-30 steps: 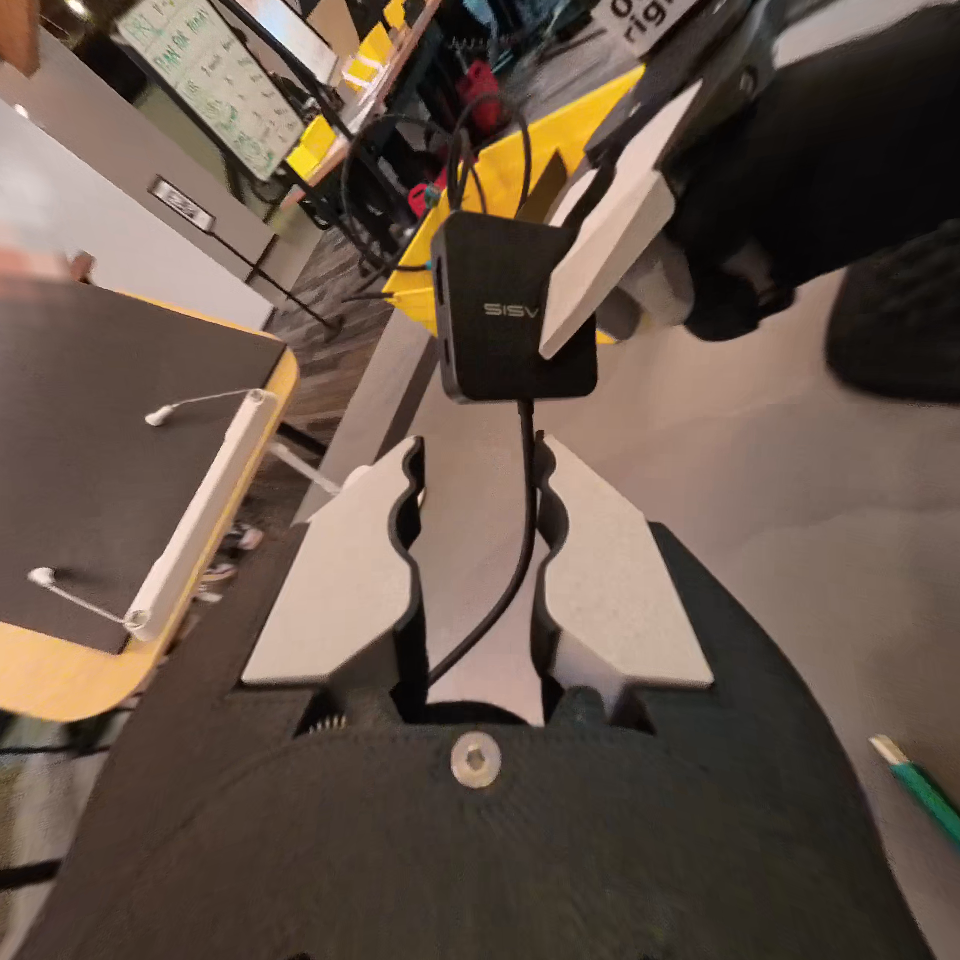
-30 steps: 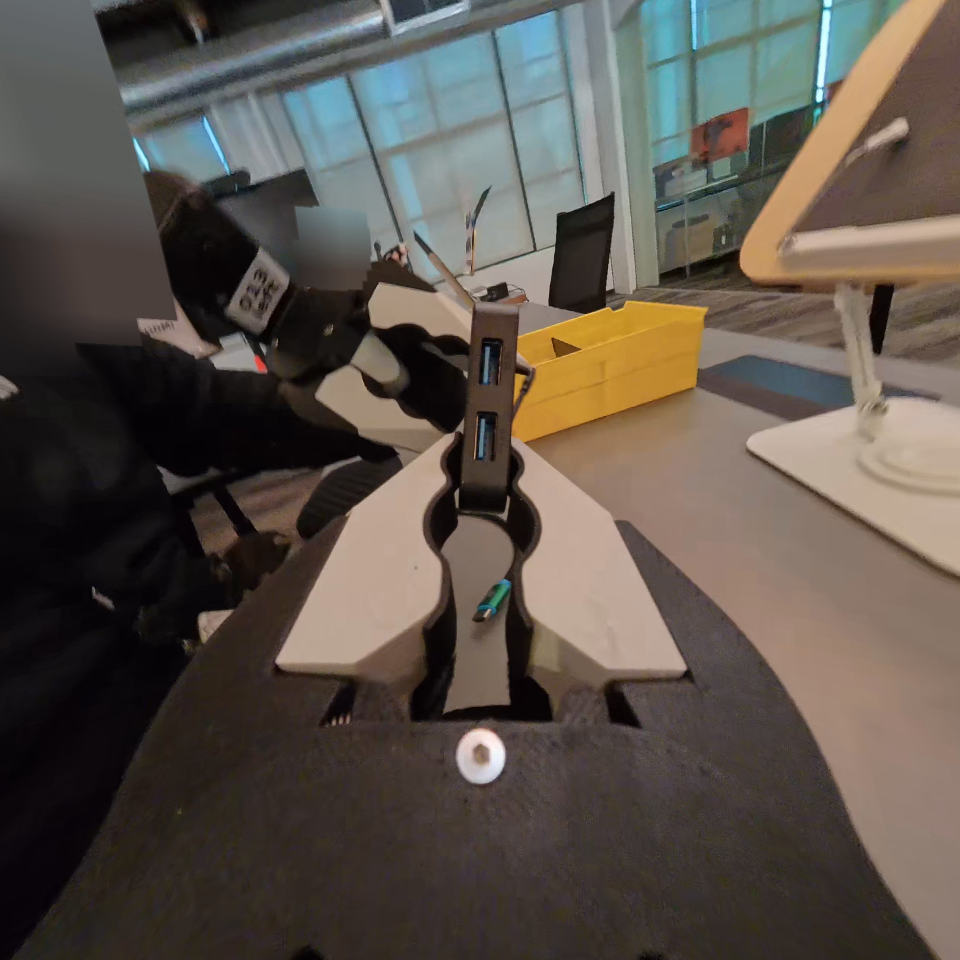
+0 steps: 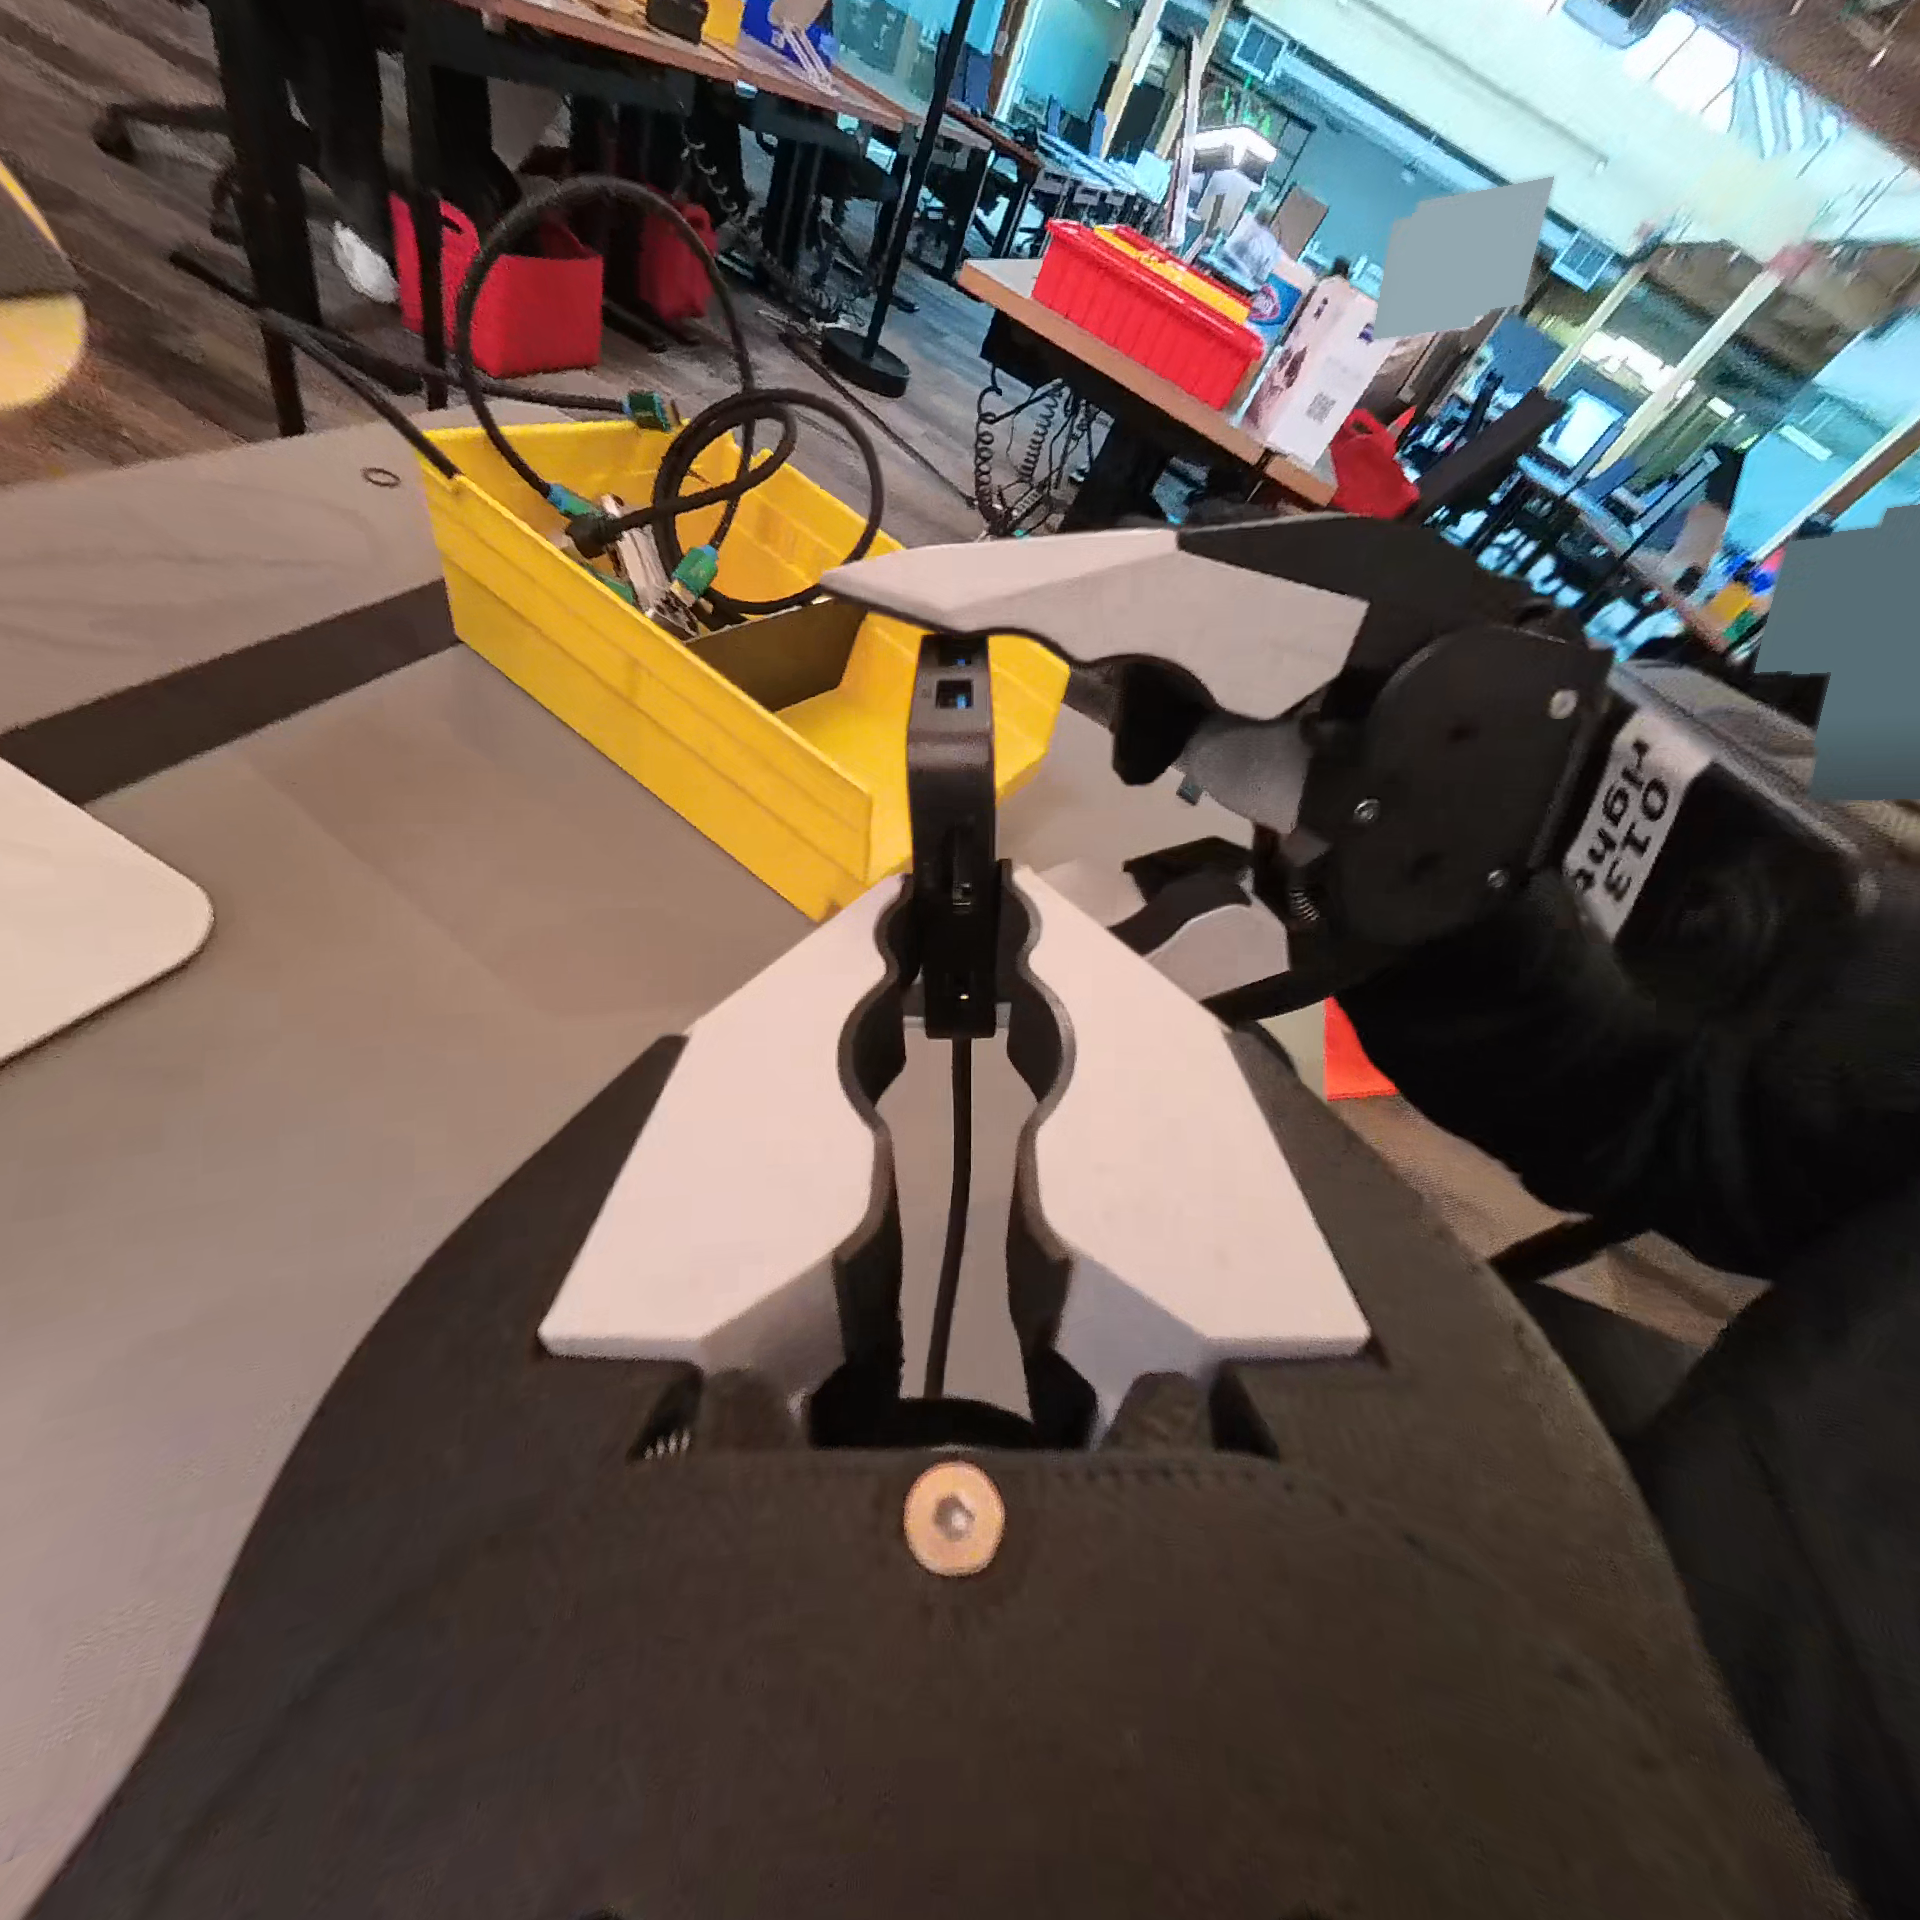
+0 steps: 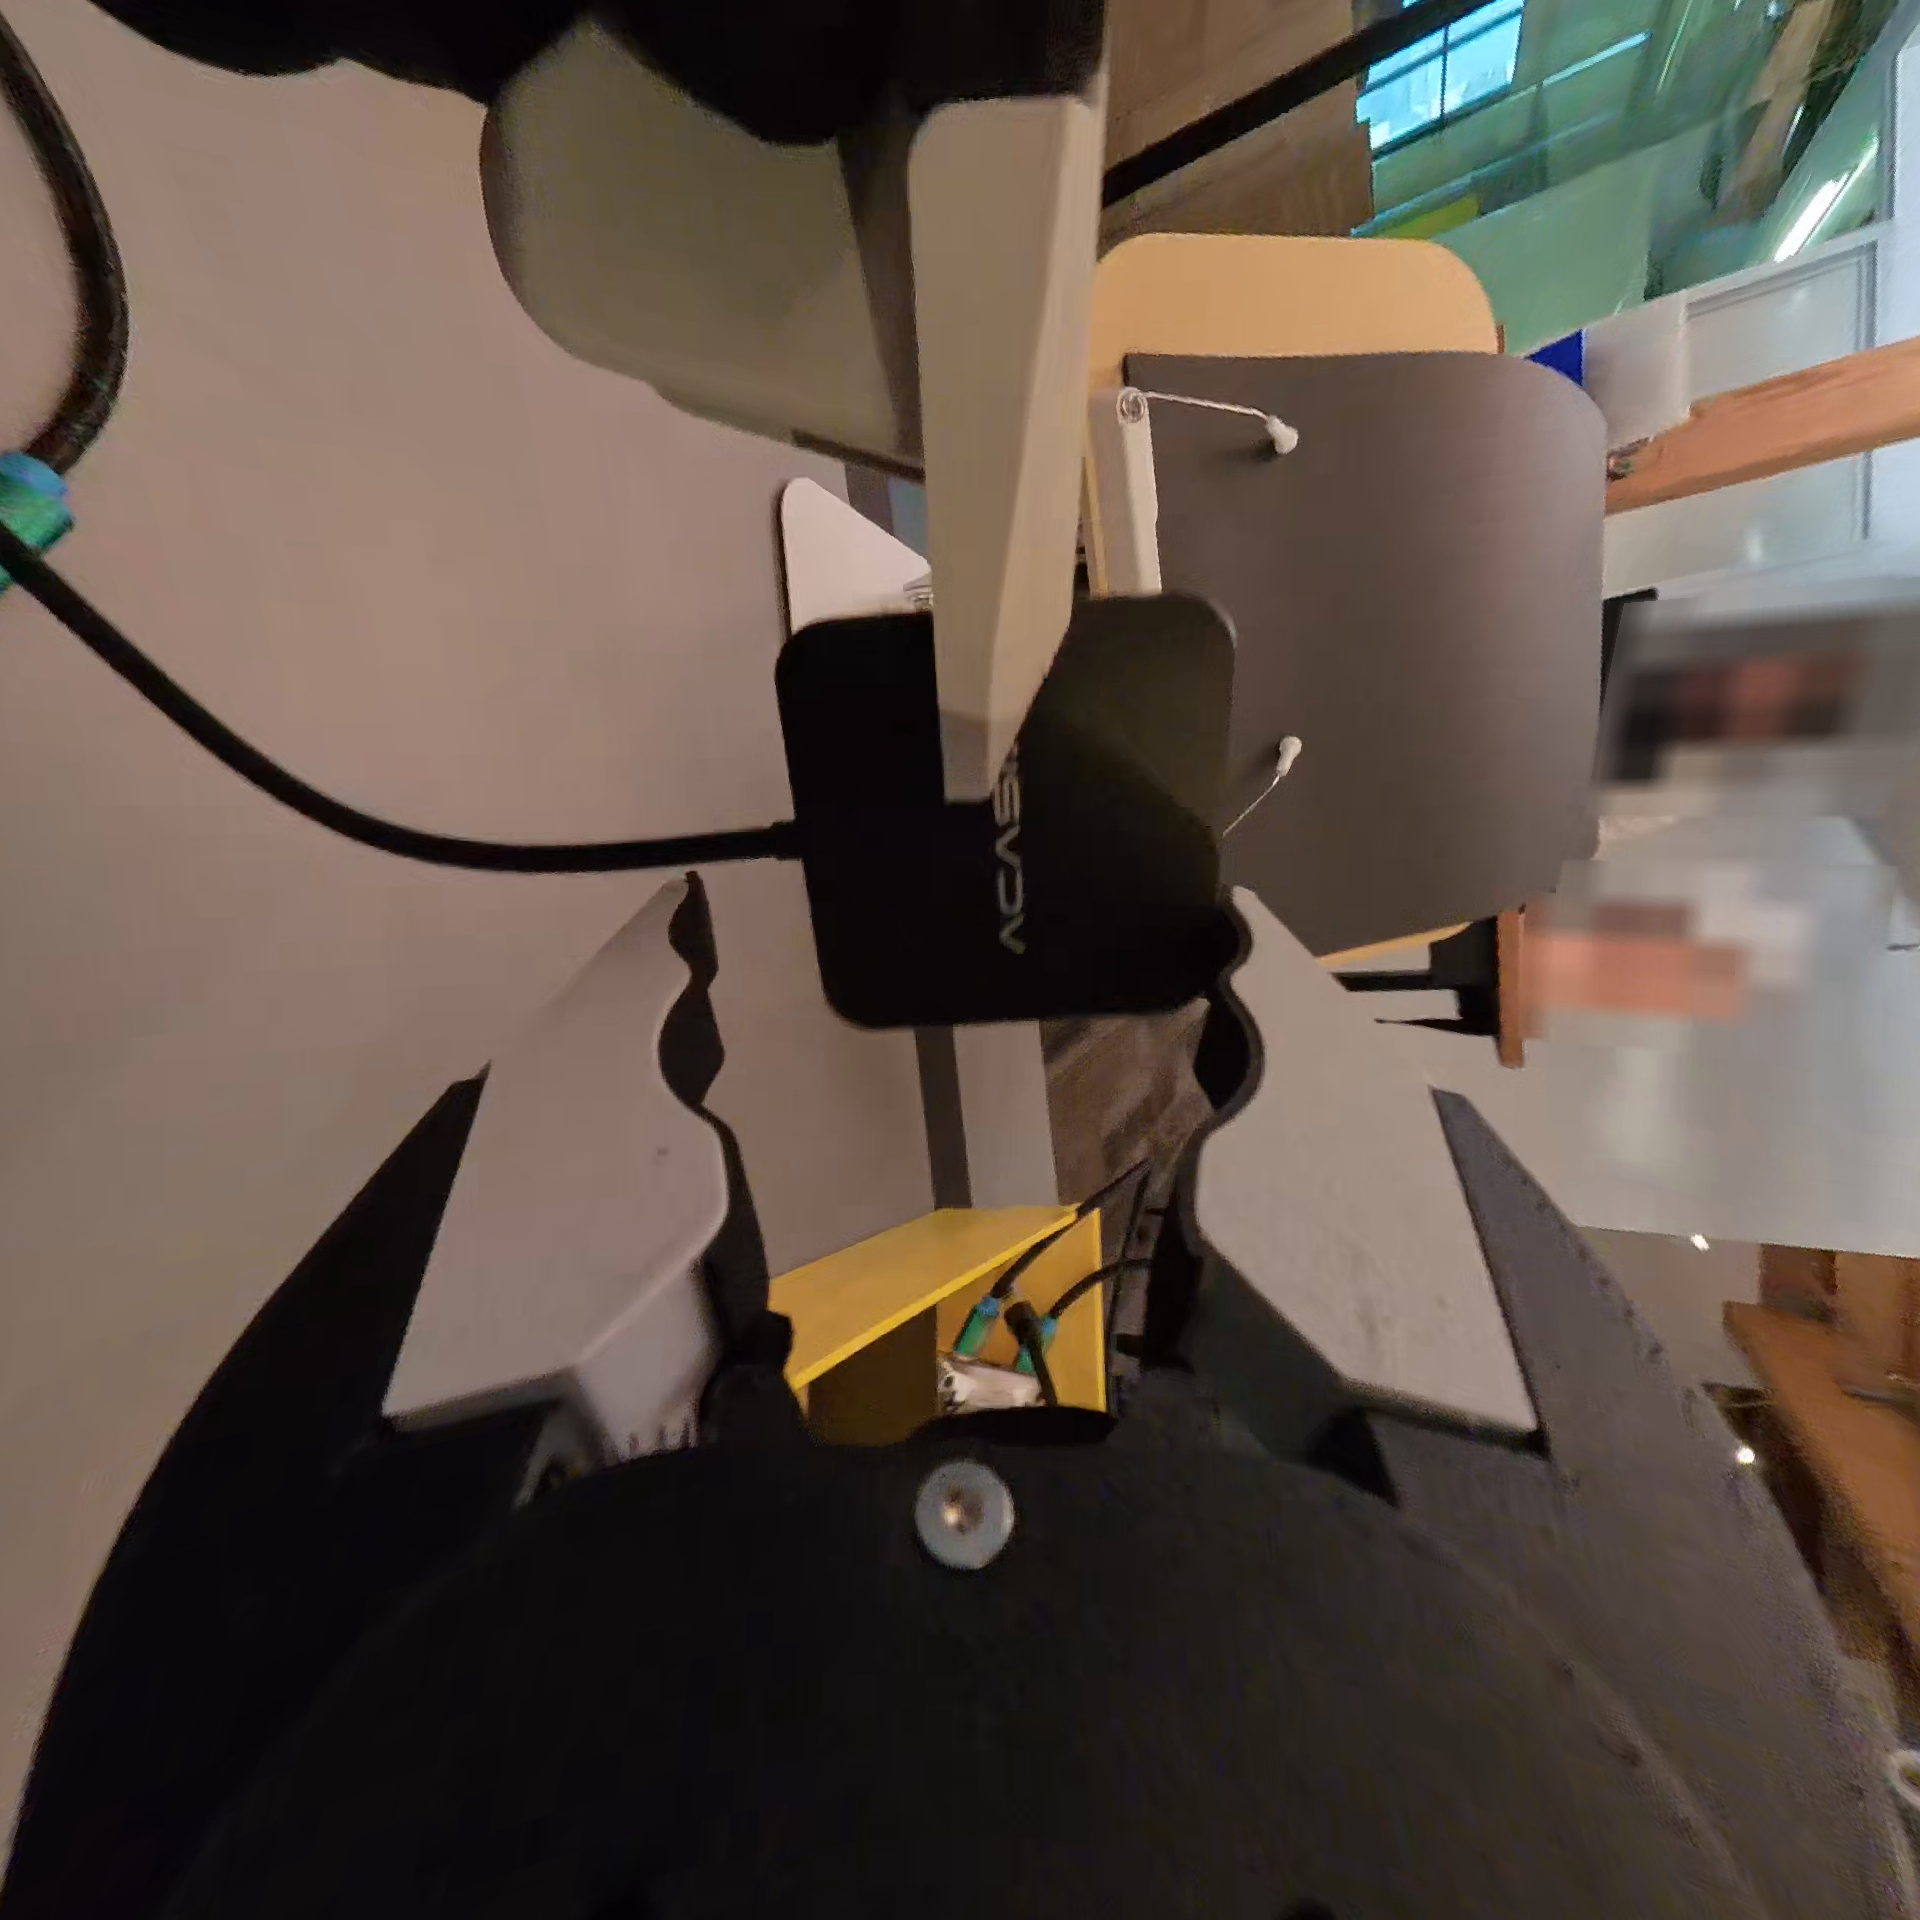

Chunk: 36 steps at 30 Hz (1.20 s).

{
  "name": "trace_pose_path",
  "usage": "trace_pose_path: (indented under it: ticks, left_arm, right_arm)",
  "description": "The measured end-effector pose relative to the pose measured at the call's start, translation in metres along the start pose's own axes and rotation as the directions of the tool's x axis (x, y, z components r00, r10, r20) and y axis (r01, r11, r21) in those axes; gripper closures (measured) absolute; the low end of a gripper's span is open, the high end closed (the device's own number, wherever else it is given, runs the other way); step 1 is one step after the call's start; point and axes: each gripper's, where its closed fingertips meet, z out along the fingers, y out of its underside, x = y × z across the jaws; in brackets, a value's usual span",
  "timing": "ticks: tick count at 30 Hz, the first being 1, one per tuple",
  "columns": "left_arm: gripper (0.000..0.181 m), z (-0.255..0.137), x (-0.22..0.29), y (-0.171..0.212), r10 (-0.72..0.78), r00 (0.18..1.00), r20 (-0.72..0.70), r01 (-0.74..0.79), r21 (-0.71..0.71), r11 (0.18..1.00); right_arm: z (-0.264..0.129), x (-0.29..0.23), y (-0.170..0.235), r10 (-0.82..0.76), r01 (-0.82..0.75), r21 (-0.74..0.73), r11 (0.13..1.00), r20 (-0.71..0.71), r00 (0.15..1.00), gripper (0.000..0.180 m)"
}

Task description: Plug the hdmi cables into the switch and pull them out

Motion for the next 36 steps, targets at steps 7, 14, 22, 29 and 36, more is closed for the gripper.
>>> trace_pose_path:
  ticks: [7, 14, 22, 29, 36]
  left_arm:
    - [0.169, 0.014, 0.008, 0.011, -0.104, 0.994, -0.032, 0.105, 0.008, 0.994]
    - [0.154, 0.005, 0.008, 0.022, -0.03, 0.999, -0.035, 0.029, -0.003, 1.0]
    - [0.149, -0.024, -0.024, 0.062, 0.214, 0.972, 0.094, -0.194, -0.185, 0.963]
    - [0.147, -0.02, -0.042, 0.119, 0.547, 0.833, 0.08, -0.467, -0.427, 0.774]
    - [0.149, -0.02, -0.054, 0.147, 0.523, 0.852, 0.025, -0.448, -0.481, 0.753]
  right_arm:
    - [0.011, -0.013, 0.004, -0.034, 0.028, 0.048, 0.998, 0.113, 0.993, 0.095]
    - [0.009, -0.023, 0.008, 0.043, -0.085, 0.161, 0.983, 0.249, 0.967, 0.095]
    - [0.022, -0.073, 0.026, -0.073, 0.034, 0.084, 0.996, 0.519, 0.852, 0.095]
    - [0.041, -0.154, 0.033, -0.193, 0.219, 0.064, 0.974, 0.741, 0.643, 0.095]
    - [0.054, -0.183, 0.032, -0.173, 0.206, 0.067, 0.976, 0.817, 0.55, 0.095]
